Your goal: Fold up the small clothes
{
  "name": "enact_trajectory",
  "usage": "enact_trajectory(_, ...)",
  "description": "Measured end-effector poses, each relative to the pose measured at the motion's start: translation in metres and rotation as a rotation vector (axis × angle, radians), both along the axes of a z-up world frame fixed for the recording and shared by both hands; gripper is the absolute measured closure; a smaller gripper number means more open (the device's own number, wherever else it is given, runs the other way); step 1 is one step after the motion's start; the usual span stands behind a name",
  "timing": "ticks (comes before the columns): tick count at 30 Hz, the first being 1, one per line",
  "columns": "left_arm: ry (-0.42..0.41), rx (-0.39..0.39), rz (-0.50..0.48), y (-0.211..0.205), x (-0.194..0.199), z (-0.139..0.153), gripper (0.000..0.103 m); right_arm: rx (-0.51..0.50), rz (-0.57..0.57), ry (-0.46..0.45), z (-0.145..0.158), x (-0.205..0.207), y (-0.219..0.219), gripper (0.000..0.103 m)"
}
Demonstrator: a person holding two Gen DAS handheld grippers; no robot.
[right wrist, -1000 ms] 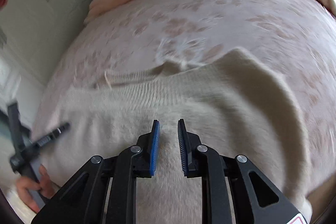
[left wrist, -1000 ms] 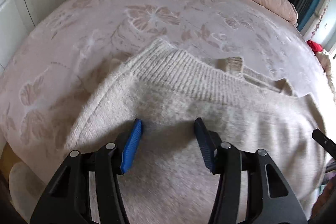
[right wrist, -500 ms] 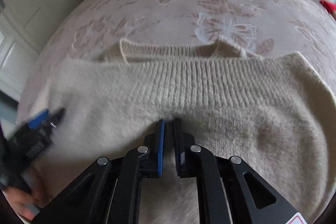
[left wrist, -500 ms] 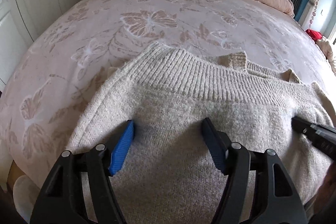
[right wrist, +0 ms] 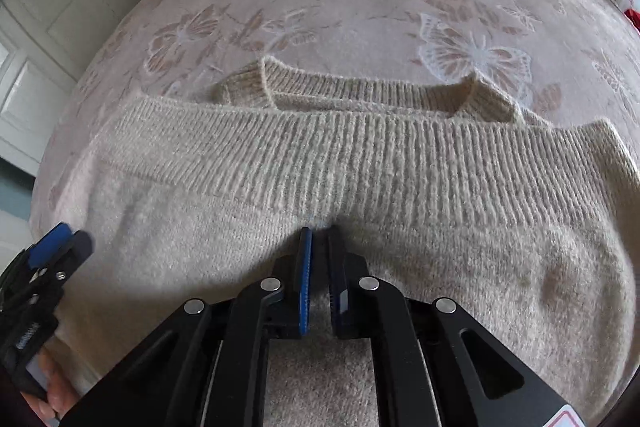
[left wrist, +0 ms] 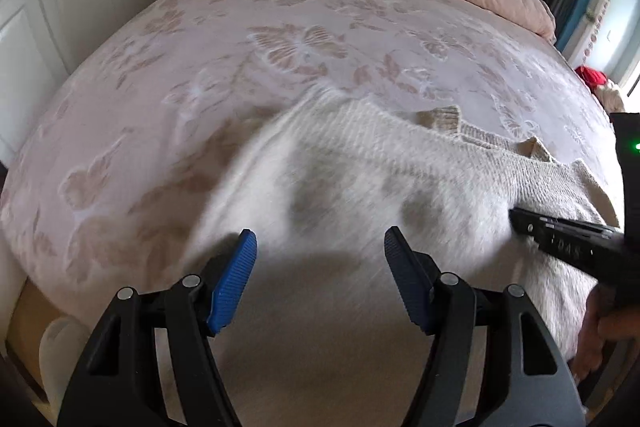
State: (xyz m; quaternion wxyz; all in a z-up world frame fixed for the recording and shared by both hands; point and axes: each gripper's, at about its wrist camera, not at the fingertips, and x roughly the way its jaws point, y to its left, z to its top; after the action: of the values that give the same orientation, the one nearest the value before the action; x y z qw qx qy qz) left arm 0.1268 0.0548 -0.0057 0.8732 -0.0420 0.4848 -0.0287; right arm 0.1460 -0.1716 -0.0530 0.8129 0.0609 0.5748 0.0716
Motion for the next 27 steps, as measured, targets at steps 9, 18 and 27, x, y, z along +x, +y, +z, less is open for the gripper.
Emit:
enact_trajectory(9,0.022,-0.016,0.037,0.021,-0.017,0.003,0.039,-0.031,-0.009,0.008,-0.003,0.005,0.004,0.097)
enact_trajectory(18,0.080,-0.264,0.134,0.062,-0.066,0.010,0.019,-0.056,-0.021,0.004,-0.005,0.005,0.008,0.097)
enact_trajectory(27,0.008,-0.252,0.139,0.069,-0.067,0.034,0.017,0.047,-0.214,-0.113,0.043,-0.030,-0.064,0.062)
